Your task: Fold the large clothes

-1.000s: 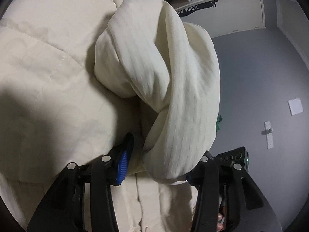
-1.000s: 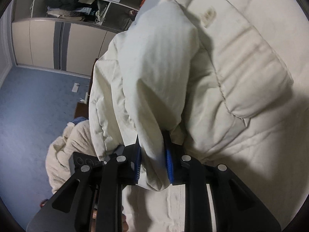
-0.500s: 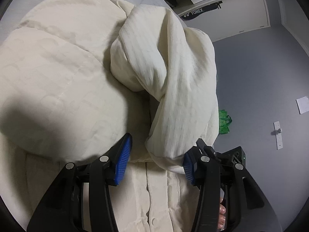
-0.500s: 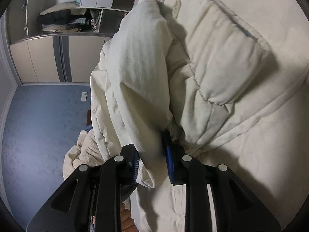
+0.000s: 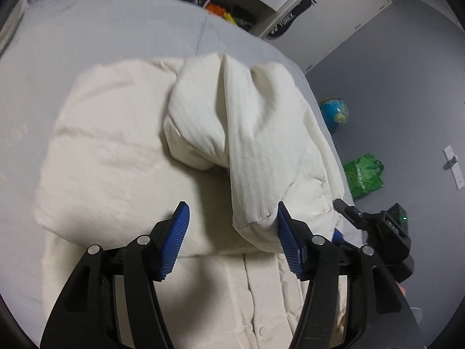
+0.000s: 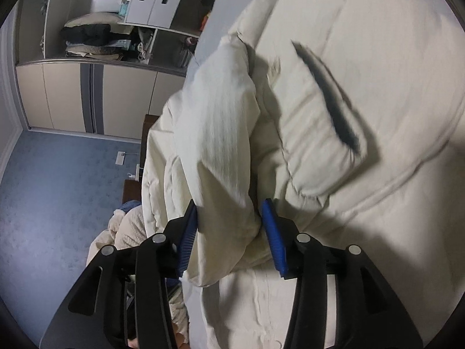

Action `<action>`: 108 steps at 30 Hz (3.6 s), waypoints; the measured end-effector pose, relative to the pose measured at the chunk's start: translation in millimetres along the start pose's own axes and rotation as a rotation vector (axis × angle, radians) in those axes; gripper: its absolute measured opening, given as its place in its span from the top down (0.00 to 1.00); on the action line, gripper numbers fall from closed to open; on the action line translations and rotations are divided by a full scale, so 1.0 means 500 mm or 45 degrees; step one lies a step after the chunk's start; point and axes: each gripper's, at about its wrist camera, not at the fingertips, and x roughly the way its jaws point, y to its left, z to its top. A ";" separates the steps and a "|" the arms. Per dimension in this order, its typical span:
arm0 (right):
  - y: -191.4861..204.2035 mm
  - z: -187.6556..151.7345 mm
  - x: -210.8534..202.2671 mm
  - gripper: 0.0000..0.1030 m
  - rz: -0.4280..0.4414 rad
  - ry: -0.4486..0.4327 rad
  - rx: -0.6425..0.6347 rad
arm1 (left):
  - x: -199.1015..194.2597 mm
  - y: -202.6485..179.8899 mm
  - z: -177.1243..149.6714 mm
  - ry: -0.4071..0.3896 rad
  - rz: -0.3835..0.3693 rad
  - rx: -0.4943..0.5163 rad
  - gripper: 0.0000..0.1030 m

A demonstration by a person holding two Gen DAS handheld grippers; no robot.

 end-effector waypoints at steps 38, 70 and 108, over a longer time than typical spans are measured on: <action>0.022 0.021 0.004 0.91 -0.268 -0.096 -0.257 | 0.093 0.014 -0.006 0.125 -0.016 0.034 0.86; 0.143 -0.105 0.053 1.00 -0.591 0.069 -0.894 | 0.101 0.015 -0.032 0.210 0.008 0.033 0.81; 0.106 -0.053 -0.261 0.34 -0.444 -0.008 -0.621 | -0.143 0.083 -0.164 0.047 0.299 0.084 0.15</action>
